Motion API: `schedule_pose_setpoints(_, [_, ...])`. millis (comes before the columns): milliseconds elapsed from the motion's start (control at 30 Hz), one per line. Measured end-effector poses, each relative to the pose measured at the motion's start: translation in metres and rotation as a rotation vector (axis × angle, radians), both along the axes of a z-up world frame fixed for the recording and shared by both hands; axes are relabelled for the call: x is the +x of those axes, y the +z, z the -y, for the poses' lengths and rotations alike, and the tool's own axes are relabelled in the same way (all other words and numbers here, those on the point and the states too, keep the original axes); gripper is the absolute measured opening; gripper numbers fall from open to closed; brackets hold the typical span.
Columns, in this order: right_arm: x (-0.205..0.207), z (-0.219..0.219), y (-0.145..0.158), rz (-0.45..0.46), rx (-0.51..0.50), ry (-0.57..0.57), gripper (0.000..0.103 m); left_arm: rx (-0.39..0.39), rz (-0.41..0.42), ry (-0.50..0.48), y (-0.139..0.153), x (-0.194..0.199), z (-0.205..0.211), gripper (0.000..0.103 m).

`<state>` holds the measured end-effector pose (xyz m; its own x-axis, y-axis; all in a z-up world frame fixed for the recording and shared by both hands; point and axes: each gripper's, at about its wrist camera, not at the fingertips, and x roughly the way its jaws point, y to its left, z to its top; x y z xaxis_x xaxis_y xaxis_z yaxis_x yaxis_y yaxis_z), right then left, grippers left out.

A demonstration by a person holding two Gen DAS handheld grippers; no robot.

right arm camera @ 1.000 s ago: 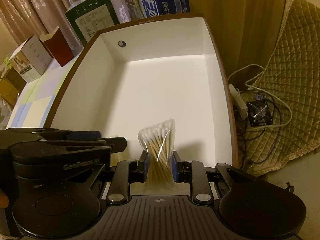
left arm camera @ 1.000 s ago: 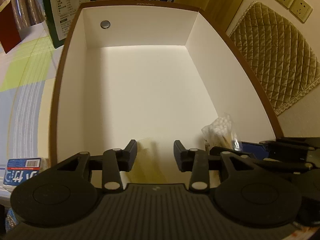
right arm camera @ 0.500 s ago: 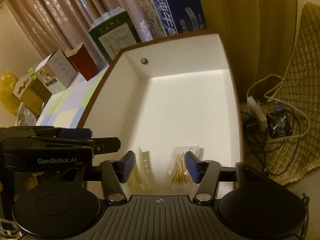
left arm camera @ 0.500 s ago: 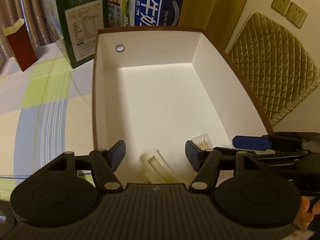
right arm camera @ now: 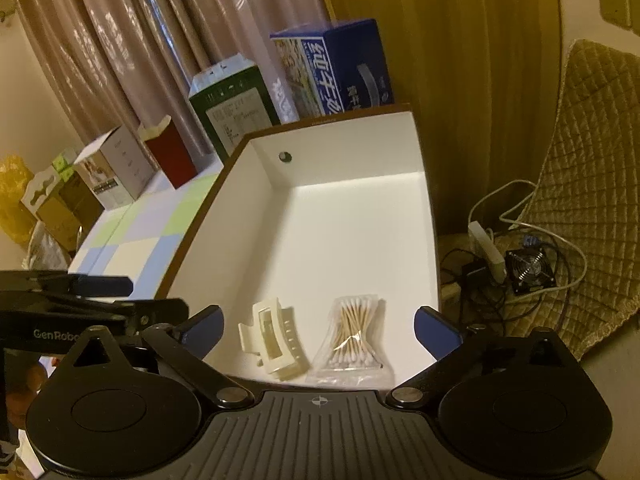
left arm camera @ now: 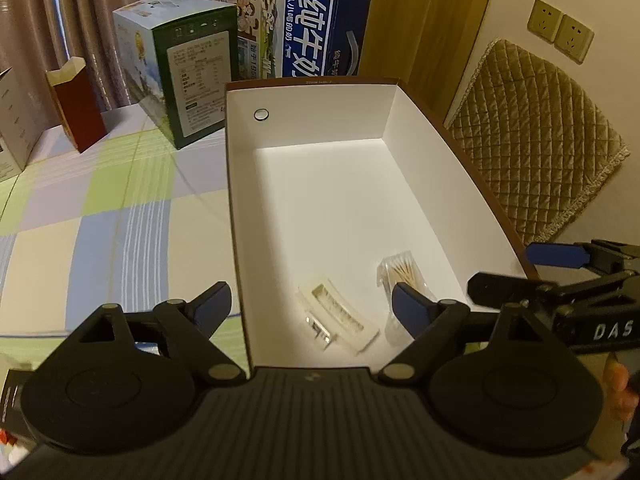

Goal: Organize objects
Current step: 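Withdraw both tools from the box back over the table items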

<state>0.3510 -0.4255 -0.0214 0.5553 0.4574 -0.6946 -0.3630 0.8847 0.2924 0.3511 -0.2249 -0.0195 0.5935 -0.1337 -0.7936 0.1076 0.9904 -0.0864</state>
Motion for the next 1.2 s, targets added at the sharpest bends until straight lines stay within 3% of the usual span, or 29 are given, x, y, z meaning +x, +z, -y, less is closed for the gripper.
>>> schedule_pose_setpoints(367, [-0.037, -0.006, 0.011, -0.003, 0.016, -0.032, 0.101, -0.019, -0.006, 0.001, 0.01, -0.042, -0.013, 0.086])
schedule_pose_setpoints(667, [-0.076, -0.027, 0.022, 0.015, -0.001, -0.088, 0.101, -0.037, -0.001, -0.057, 0.017, -0.068, -0.029, 0.086])
schedule_pose_setpoints(1200, [-0.137, -0.086, 0.026, 0.006, -0.003, -0.119, 0.101, -0.071, 0.026, -0.08, 0.029, -0.127, -0.107, 0.086])
